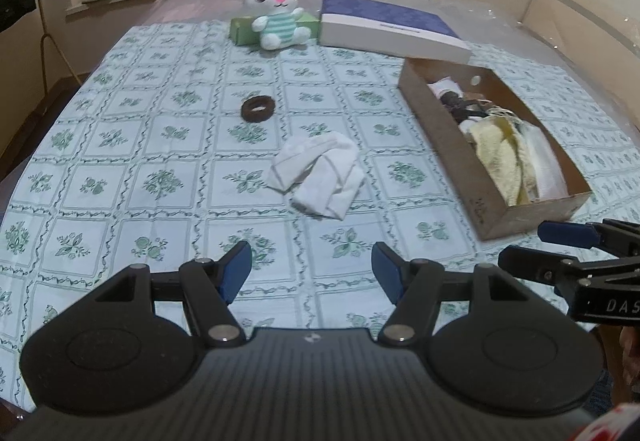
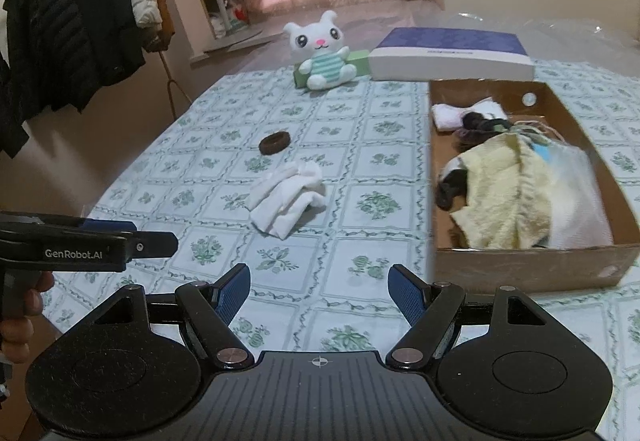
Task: Organize soft objects
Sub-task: 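Withdraw both grippers from the box toward the white cloth and brown ring, then grasp the white cloth with the right gripper while the left gripper grasps the brown ring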
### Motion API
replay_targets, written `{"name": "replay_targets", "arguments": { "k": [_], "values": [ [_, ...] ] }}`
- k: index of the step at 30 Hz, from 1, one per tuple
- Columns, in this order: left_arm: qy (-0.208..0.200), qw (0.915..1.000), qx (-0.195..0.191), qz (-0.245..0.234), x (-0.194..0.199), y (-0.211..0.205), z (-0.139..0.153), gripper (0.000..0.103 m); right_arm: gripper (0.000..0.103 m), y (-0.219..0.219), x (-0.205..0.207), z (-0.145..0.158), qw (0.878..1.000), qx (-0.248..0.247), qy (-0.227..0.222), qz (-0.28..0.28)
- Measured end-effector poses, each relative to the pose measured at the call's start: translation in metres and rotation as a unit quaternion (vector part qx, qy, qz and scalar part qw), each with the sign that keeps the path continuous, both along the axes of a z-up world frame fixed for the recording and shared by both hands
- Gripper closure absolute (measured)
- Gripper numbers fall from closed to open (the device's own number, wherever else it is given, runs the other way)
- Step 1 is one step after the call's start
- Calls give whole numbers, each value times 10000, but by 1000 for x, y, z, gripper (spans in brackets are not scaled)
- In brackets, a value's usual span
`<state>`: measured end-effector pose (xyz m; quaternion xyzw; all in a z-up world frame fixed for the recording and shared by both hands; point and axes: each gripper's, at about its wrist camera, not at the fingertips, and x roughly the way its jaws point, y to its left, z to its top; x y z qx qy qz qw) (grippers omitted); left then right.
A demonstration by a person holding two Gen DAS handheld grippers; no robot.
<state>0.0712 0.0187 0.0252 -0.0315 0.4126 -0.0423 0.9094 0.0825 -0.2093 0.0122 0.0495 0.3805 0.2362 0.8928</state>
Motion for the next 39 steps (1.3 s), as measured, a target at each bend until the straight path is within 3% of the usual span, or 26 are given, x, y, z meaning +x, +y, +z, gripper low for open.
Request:
{"name": "replay_targets", "arguments": {
  "k": [16,28,39],
  "values": [
    [239,9987,120,444,36,39,-28,39,27,58,73,-38,9985,221,492,-49],
    [331,9970,173,674,76,66,-50,39,27,98,133,-76,9892,468,1105,-842],
    [332,9952,216,899,117,94,-67,39,27,131,168,-89,9874,207,813,-1344]
  ]
}}
